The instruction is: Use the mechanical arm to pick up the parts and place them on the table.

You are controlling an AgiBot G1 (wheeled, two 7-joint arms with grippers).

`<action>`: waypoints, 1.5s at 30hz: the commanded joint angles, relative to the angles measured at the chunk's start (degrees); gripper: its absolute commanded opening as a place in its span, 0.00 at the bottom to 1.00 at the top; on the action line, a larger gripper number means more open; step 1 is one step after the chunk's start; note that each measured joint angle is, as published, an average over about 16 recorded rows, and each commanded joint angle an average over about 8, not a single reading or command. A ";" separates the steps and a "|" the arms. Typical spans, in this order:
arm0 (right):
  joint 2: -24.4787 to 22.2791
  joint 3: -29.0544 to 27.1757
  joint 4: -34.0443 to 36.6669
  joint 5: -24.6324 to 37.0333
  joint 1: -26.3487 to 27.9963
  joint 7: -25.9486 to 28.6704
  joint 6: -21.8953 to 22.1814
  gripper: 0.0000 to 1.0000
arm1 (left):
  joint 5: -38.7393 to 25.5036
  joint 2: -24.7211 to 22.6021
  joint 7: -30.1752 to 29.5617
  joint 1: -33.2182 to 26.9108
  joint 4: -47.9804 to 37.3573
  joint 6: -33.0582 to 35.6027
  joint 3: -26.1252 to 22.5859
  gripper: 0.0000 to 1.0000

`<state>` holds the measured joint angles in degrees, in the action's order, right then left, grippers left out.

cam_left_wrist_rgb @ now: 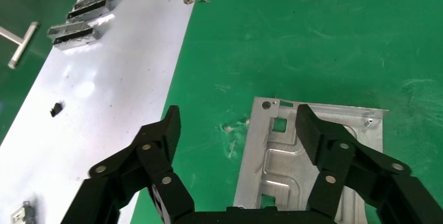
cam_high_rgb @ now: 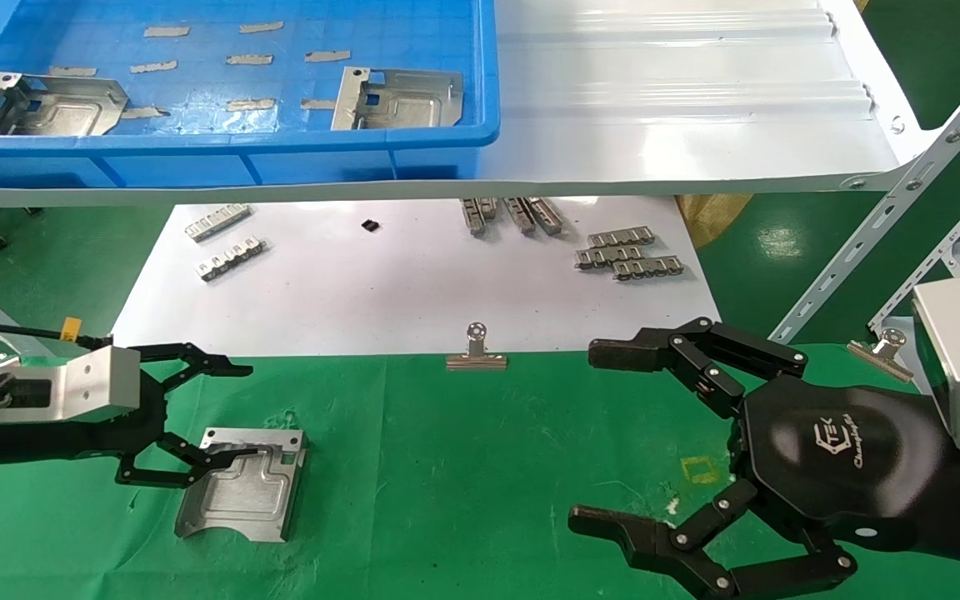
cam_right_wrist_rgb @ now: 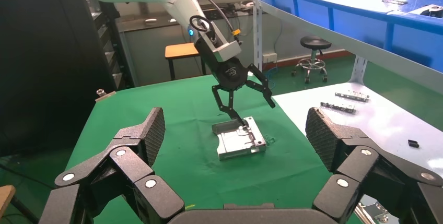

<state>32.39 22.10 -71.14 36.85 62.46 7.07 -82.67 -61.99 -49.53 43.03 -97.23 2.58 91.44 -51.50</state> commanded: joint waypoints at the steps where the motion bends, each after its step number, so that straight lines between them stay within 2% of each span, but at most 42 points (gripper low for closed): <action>1: 0.00 0.00 0.00 0.00 0.00 0.00 0.00 1.00 | 0.00 0.03 -0.09 0.09 0.32 -0.07 0.08 1.00; 45: 0.00 0.01 0.00 0.00 0.00 0.00 0.00 1.00 | 15.16 10.94 -40.53 26.89 53.56 -4.35 26.75 1.00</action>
<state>32.39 22.11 -71.14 36.84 62.46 7.07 -82.67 -46.83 -38.60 2.52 -70.36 56.11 87.10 -24.77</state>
